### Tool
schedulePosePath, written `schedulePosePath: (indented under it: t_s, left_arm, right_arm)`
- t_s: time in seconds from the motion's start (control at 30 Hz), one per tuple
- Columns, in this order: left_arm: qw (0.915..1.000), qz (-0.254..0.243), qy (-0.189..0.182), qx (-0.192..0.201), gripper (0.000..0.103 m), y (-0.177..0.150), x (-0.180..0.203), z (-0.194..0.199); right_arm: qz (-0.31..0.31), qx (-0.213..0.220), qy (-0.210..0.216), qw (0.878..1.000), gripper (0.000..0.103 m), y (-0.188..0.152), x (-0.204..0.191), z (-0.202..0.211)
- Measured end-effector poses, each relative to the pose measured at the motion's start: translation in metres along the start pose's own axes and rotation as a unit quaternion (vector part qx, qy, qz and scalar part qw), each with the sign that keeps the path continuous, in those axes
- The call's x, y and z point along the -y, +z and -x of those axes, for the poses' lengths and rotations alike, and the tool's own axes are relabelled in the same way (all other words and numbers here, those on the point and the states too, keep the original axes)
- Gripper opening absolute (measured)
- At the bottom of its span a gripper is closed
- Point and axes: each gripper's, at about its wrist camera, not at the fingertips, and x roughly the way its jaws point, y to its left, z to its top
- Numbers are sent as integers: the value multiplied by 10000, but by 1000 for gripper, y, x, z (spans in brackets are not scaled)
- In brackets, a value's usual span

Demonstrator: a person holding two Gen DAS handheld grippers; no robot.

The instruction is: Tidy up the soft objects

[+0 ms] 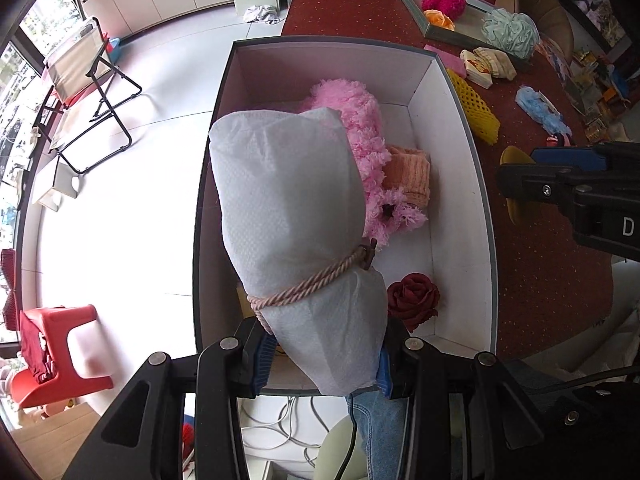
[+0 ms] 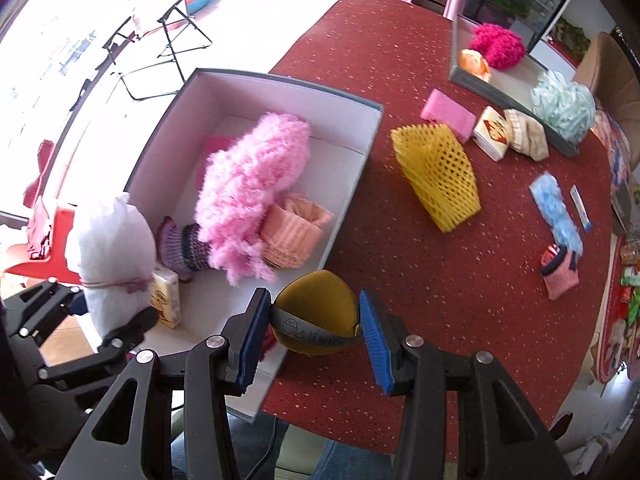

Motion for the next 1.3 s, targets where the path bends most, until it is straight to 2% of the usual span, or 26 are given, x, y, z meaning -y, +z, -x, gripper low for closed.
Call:
schedulePosePath:
  t_s: [0.3,1.3]
  left_arm:
    - [10000,-37,64,-51,41,0,-2,-4]
    - [9997,-132,43,-175,42,-1,-4,-13]
  right_arm:
    - [135,5,141,9998,49,2,-16,-2]
    - [102,-132,114,9998,49,3,-17,-8]
